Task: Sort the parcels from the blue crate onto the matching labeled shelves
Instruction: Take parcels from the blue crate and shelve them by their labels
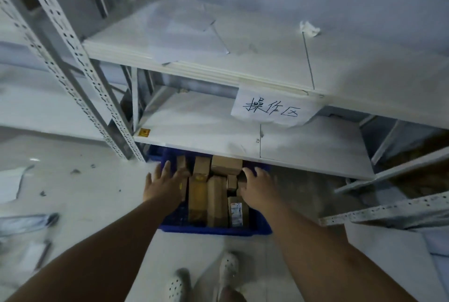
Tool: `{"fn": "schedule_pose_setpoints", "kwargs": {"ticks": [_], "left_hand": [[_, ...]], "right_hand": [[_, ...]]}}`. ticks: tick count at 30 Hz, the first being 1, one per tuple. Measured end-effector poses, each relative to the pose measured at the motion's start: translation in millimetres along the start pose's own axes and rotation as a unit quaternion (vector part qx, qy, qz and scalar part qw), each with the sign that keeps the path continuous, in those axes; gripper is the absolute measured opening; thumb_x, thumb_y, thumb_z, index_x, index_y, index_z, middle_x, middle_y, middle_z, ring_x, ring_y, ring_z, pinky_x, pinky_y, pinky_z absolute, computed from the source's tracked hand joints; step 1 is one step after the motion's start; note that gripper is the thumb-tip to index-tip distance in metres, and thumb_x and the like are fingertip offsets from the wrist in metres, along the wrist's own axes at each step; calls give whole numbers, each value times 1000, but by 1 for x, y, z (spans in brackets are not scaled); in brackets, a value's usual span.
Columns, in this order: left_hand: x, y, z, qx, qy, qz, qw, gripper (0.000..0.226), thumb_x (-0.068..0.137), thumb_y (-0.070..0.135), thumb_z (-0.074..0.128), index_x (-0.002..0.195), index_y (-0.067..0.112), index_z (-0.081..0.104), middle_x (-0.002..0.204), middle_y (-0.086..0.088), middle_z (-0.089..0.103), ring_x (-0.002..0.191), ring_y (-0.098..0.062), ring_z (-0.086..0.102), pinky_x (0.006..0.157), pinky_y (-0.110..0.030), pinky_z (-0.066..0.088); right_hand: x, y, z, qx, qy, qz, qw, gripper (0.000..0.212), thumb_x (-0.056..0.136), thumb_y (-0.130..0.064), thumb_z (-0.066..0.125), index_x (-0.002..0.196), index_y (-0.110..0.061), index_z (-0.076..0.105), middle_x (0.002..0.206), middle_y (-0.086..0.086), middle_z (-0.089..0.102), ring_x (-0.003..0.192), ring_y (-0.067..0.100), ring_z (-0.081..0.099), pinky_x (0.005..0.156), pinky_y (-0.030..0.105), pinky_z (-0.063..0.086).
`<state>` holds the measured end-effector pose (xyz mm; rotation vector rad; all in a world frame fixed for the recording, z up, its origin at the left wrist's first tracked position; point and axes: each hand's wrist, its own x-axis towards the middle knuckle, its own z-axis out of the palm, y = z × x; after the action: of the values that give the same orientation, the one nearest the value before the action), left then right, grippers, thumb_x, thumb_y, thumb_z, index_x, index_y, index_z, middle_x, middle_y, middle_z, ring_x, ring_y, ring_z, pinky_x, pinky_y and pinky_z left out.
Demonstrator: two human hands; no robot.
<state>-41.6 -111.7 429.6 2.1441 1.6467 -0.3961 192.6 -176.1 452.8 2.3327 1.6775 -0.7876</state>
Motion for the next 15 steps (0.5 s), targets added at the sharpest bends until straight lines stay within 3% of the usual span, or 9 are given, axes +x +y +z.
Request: {"fn": "schedule_pose_setpoints", "kwargs": {"ticks": [6,9,15], "left_hand": [[29,-10,28,-16,-48,-64,997,67,97,27,38,153,21,1,161,-5,-9,148,-26,-9,120,-45,3],[59,-15,46,-35,-48,-102,993,68,97,30,38,153,16,2,161,-5,-5,148,-25,-5,120,-43,6],[131,-17,78,-61,-72,-90,991,68,95,32,43,153,21,8,161,-6,1,147,-27,3,118,-43,16]], "right_hand": [[70,6,27,15,-58,15,998,61,94,-29,49,150,-24,25,144,12,38,130,31,38,103,43,41],[115,4,47,20,-85,-6,996,63,95,-26,49,152,-24,22,147,11,36,131,30,38,104,42,41],[185,0,91,62,-94,-11,994,62,95,-23,53,151,-25,26,149,4,37,131,25,41,102,38,41]]}}
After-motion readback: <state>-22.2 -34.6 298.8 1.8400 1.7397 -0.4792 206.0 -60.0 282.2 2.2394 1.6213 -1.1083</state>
